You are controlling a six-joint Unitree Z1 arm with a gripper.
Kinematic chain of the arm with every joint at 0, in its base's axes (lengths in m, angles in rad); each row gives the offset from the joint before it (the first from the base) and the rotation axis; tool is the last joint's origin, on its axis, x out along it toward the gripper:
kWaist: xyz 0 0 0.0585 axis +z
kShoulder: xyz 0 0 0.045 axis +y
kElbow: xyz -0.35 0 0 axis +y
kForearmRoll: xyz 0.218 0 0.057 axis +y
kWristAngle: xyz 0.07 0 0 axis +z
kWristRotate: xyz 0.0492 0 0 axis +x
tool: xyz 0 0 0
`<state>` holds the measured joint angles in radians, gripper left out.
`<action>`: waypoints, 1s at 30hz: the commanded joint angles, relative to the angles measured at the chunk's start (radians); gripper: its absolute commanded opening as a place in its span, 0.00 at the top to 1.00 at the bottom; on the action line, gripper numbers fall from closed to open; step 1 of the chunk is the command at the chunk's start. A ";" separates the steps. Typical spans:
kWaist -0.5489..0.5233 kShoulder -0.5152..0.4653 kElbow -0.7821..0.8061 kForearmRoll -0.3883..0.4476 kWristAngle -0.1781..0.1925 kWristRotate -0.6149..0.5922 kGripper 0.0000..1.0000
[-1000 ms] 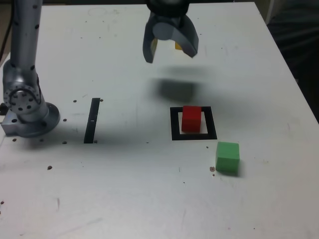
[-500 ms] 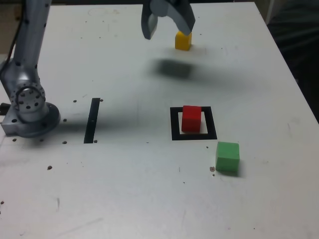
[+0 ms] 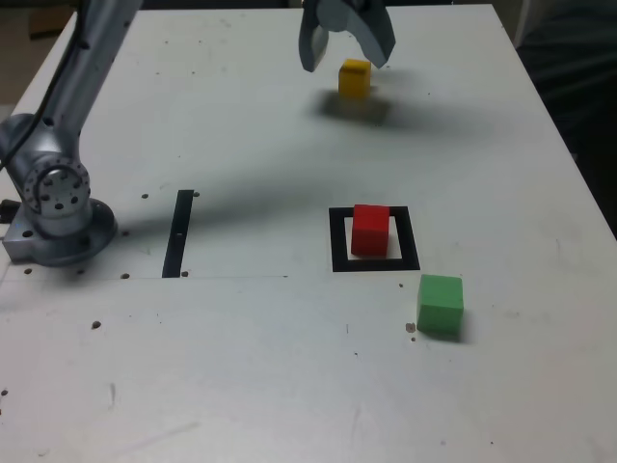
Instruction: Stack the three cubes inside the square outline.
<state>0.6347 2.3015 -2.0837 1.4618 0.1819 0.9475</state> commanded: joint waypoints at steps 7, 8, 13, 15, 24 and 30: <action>0.008 0.122 -0.106 0.034 0.003 -0.011 0.12; 0.008 0.133 -0.118 0.040 0.004 -0.016 0.15; 0.008 0.178 -0.176 0.062 0.013 -0.038 0.41; 0.008 0.186 -0.190 0.062 0.015 -0.039 0.55; 0.008 0.198 -0.211 0.056 0.015 -0.033 0.75; 0.008 0.197 -0.211 0.054 0.022 -0.033 0.75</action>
<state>0.6415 2.4941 -2.2908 1.5161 0.2000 0.9128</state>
